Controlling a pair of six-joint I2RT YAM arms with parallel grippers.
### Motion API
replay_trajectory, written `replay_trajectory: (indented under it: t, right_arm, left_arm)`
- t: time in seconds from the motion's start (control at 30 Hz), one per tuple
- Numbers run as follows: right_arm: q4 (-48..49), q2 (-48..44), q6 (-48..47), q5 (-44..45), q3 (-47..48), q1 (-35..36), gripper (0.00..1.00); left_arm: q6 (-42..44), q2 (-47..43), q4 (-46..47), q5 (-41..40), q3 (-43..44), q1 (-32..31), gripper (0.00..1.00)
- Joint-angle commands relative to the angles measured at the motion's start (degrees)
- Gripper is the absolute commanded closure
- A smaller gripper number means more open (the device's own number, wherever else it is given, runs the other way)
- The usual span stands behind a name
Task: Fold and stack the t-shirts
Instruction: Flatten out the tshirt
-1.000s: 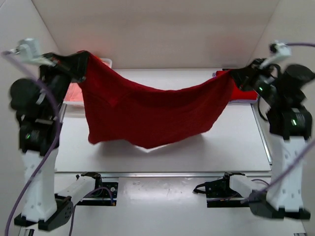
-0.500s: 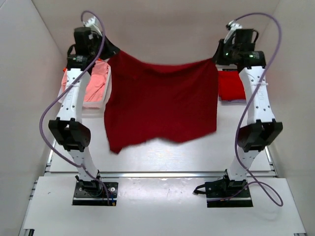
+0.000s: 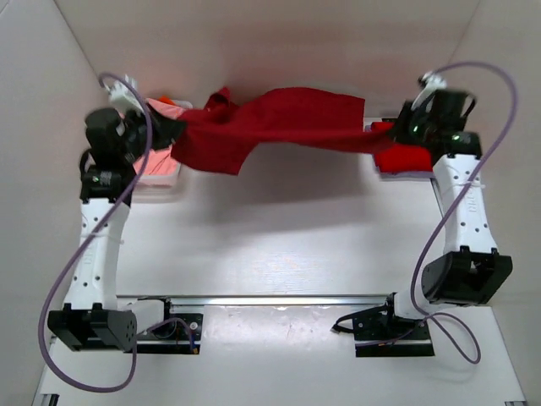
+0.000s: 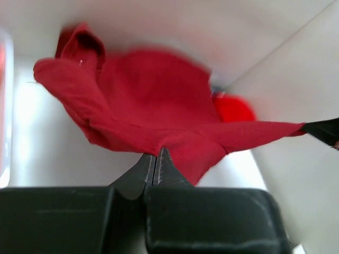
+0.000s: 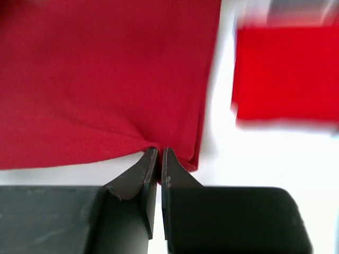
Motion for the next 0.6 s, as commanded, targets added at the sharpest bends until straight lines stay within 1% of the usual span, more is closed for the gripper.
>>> replay_trajectory:
  t: [0.0,0.03,0.1,0.13,0.17,0.23,0.33,0.4,0.57]
  right_arm:
    - [2.80,-3.85,-0.84,-0.55,-15.53,0.33,1.00]
    - [3.07,-4.39,-0.23,-0.38,-18.11,0.77,1.00]
    - [2.46,-7.46,0.83,-0.21,-27.76,0.60,1.00]
    - [2.11,-9.12,1.44,-0.12,-31.63,0.60,1.00]
    - [1.76,-9.75,2.23,-0.12,-34.02,0.60,1.00]
    - [0.18,-12.73,3.99,0.49,-40.43,0.60,0.99]
    - [-2.54,-15.46,4.70,1.20,-46.07,1.03,1.00]
    - [-3.78,-16.52,5.75,1.12,-48.10,1.04,1.00]
    - [-4.49,-17.40,4.61,0.58,-53.20,-0.37,1.00]
  left_arm:
    - [1.55,-5.10,2.39,-1.84,-15.63,-1.92,1.00]
    - [1.64,-7.30,1.70,-2.10,-17.68,-1.94,1.00]
    - [1.47,-10.65,2.04,-2.80,-26.27,-1.85,1.00]
    - [0.86,-13.27,1.69,-3.59,-28.31,-1.94,1.00]
    - [0.68,-14.43,1.43,-3.77,-31.90,-2.29,1.00]
    - [0.15,-19.69,-0.06,-6.39,-38.15,-3.43,1.00]
    - [-0.73,-24.62,-4.80,-9.38,-41.51,-5.53,1.00]
    - [0.23,-25.69,-8.31,-10.27,-42.66,-7.29,1.00]
    - [-1.17,-27.18,-7.63,-8.52,-47.40,-7.39,1.00]
